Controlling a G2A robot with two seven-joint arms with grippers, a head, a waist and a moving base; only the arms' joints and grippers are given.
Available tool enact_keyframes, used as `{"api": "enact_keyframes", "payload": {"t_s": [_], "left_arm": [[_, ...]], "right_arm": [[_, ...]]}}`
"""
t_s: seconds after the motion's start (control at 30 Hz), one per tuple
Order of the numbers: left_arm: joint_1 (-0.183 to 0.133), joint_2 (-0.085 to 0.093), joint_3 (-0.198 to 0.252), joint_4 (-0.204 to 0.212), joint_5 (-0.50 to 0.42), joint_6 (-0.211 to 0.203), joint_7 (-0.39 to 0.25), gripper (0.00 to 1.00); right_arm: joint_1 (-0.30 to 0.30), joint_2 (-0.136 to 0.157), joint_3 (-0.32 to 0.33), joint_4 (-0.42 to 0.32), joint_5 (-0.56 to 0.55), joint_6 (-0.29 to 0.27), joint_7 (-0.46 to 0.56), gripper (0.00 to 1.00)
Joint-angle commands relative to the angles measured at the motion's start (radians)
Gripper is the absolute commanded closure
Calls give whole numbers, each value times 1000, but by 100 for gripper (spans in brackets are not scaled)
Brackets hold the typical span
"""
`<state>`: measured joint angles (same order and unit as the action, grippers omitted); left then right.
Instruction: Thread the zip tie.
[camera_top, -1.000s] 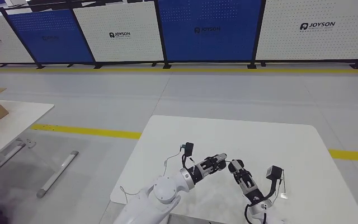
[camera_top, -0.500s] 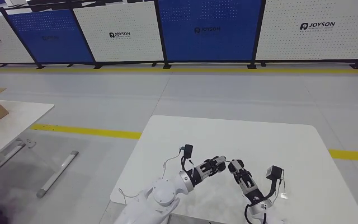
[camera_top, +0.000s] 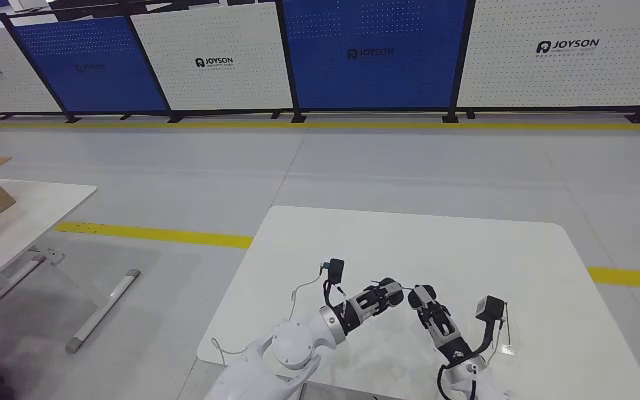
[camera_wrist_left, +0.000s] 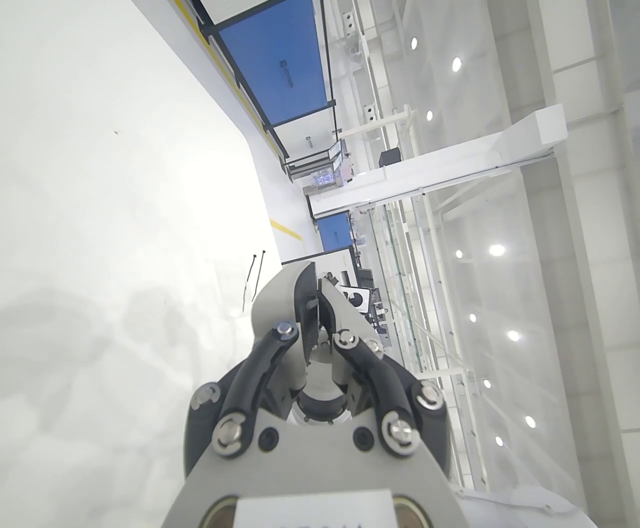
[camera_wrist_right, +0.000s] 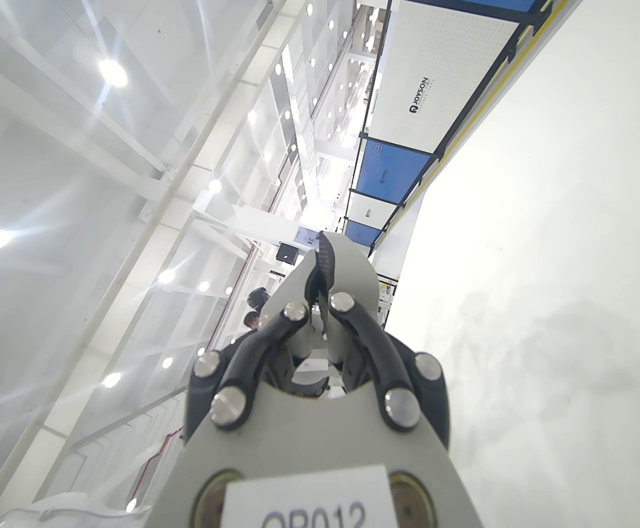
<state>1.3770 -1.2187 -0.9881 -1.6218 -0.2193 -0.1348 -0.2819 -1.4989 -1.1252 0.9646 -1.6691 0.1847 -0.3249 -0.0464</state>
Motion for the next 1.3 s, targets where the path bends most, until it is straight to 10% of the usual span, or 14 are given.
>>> {"api": "enact_keyframes", "payload": {"t_s": [0.0,0.07,0.1,0.13,0.67,1.27], "left_arm": [[0,0,0,0,2,-2,0,100],[1,0,-1,-3,3,-2,0,100],[2,1,-2,-5,4,-2,-1,100],[2,1,-3,-7,6,-1,-1,100],[83,36,-134,-104,-55,125,-110,100],[87,31,-113,-141,-46,63,-63,100]], "right_arm": [[-1,-1,1,-2,0,7,4,93],[-3,-3,7,-5,-1,13,12,58],[-4,-4,9,-5,-2,16,20,8],[-5,-4,12,-6,-2,19,25,0],[-66,-1,138,-21,194,-15,168,0],[-66,-1,138,-21,194,-15,168,0]]}}
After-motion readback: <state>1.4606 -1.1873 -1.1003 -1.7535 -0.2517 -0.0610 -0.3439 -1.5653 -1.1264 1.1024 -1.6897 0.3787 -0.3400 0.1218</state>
